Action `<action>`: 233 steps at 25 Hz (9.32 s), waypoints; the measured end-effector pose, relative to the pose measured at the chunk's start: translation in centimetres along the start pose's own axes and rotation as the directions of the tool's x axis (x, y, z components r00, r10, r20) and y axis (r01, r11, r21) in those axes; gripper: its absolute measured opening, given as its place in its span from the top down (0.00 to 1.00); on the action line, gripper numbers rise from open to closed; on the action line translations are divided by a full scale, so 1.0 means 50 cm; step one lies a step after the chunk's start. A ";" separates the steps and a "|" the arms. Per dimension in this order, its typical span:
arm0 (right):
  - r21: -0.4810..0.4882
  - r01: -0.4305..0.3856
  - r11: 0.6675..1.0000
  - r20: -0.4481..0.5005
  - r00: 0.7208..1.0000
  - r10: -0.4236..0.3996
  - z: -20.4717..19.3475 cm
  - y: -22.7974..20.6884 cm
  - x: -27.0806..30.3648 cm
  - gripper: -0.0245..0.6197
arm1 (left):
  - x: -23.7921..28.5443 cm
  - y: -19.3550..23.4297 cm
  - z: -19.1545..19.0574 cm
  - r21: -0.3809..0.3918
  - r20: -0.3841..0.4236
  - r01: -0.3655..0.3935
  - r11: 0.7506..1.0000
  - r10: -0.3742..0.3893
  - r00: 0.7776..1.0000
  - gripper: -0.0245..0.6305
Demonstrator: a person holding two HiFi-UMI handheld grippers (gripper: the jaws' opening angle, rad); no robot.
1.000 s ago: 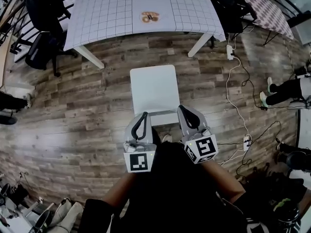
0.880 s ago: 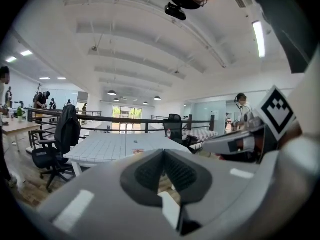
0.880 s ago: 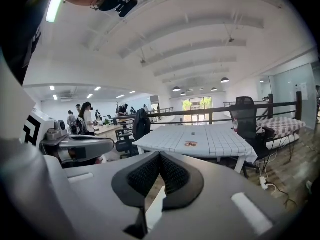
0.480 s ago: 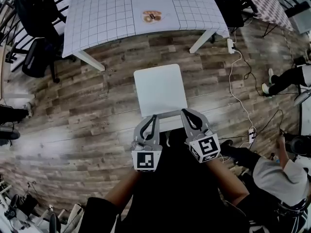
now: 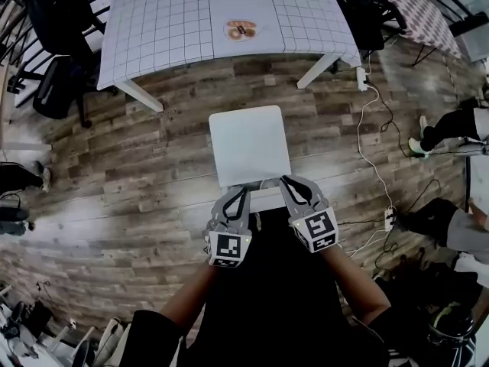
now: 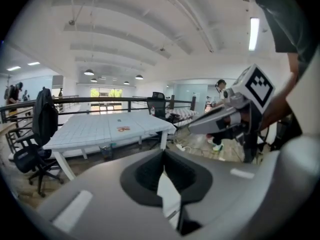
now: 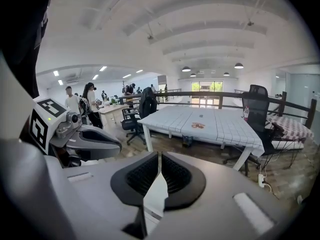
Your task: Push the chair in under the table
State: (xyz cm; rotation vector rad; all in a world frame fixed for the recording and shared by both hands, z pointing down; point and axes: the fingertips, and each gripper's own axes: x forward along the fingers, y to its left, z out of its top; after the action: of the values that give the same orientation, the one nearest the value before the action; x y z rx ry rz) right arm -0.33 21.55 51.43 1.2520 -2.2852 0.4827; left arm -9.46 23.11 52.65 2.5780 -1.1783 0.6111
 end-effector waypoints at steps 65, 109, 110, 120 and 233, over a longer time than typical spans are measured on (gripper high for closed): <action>-0.450 -0.729 0.515 -0.815 0.571 0.097 -0.507 0.041 0.101 0.83 | 0.128 -0.205 -0.398 0.265 -0.811 0.704 0.659 -0.242 0.532 0.82; -0.378 -0.713 0.591 -0.827 0.547 0.131 -0.245 -0.140 0.386 0.82 | 0.370 0.104 -0.201 0.188 -0.793 0.714 0.675 -0.325 0.516 0.81; -0.377 -0.709 0.596 -0.826 0.549 0.129 -0.240 -0.144 0.394 0.82 | 0.376 0.112 -0.199 0.190 -0.794 0.717 0.671 -0.324 0.514 0.81; -0.379 -0.682 0.625 -0.823 0.557 0.109 -0.159 -0.115 0.454 0.82 | 0.364 0.214 -0.164 0.207 -0.792 0.745 0.634 -0.338 0.509 0.81; -0.562 -0.534 0.632 -0.616 0.780 0.112 0.230 -0.493 0.822 0.66 | 0.790 0.587 0.144 0.312 -0.670 0.498 0.809 -0.184 0.719 0.73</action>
State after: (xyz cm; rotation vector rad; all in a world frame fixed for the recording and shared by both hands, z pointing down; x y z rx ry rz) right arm -1.11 -25.13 67.19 0.2224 -1.8864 0.0005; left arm -6.72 -24.73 66.01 2.5025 -0.3105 1.6521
